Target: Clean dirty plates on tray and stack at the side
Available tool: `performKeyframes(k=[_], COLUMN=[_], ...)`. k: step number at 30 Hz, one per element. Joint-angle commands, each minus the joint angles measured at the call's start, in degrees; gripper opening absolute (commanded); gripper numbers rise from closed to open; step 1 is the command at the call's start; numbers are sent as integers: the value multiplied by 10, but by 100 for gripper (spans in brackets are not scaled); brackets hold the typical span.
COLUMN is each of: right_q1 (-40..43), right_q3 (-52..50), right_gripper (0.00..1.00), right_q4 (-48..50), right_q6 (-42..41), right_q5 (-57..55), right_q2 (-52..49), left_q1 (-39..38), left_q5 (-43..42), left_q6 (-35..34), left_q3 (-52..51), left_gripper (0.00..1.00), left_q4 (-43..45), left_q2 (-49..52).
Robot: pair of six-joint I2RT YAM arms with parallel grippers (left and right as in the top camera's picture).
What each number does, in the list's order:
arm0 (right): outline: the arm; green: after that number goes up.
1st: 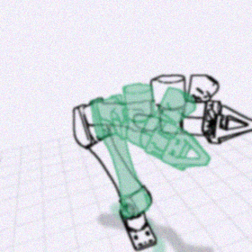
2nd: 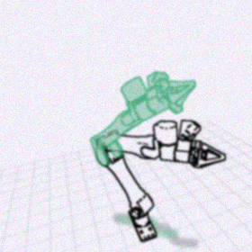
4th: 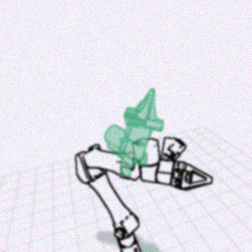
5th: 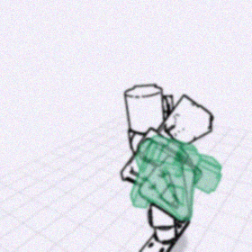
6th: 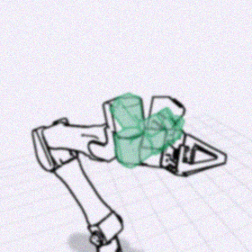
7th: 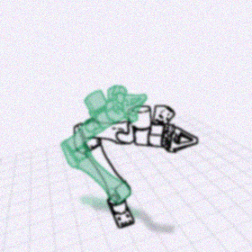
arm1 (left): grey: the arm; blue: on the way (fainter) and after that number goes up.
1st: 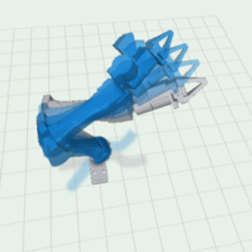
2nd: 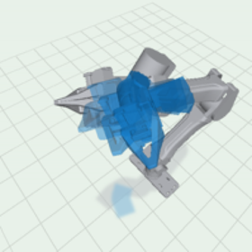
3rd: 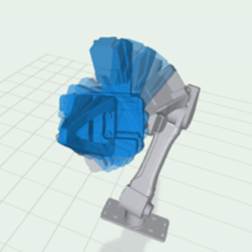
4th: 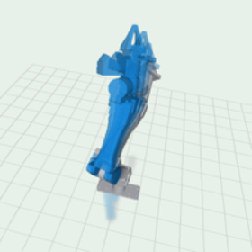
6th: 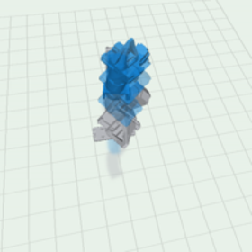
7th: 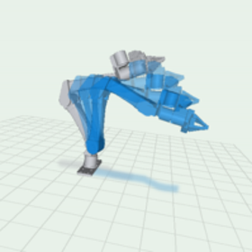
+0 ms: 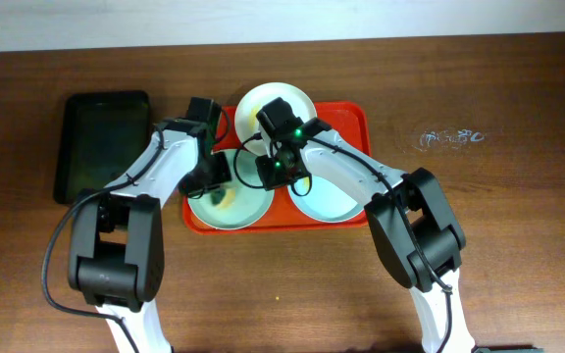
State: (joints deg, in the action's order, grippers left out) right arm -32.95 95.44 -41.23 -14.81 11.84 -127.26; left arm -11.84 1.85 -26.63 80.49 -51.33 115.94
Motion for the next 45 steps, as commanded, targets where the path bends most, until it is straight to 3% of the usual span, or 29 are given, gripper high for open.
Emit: performKeyframes(k=[1, 6, 11, 15, 18, 25, 29, 33, 34, 38, 40, 42, 43, 44, 45], right_q1=[0, 0, 0, 0, 0, -7, -68, -166, -197, -241, -245, -242, -236, -217, -196], right_q3=[-4, -4, -4, -4, -4, 50, 127, 175, 177, 177, 177, 176, 174, 165, 148], right_gripper=[4, 4, 4, 4, 4, 4, 4, 4, 4, 4, 4, 4, 4, 4, 4], right_q4=[-3, -1, -5, -5, -9, -49, -94, -69, -44, 62, 94, 78, 33, -32, -49], right_q6=[10, 9, 8, 8, 8, 21, 97, 257, 310, 436, 474, 411, 330, 255, 246], right_q5=[-3, -3, -3, -3, -3, -45, -305, -609, -727, -883, -903, -890, -837, -713, -614], right_q2=[-5, -5, -5, -5, -5, 44, 112, 134, 134, 134, 134, 134, 134, 133, 132], left_q1=[24, -23, -62, -61, -40, 17, 94, 205, 234, 259, 259, 259, 259, 259, 259], left_q5=[154, -79, -46, 118, 191, 194, 185, 185, 185, 185, 185, 185, 185, 185, 185], left_q6=[-49, -48, -72, -85, -86, -87, -87, -87, -87, -87, -87, -87, -87, -87, -87], left_q3=[18, 15, -93, -120, -92, -56, -56, -56, -56, -56, -56, -56, -56, -56, -56], left_gripper=[0, 0, 0, 0, 0, 0, 0, 0, 0, 0, 0, 0, 0, 0, 0], left_q4=[-50, -23, 33, 27, -18, -15, -30, -80, -86, -88, -88, -88, -88, -90, -93], left_q2=[-27, -77, -75, -75, -88, -238, -299, -298, -298, -298, -298, -298, -298, -298, -298])
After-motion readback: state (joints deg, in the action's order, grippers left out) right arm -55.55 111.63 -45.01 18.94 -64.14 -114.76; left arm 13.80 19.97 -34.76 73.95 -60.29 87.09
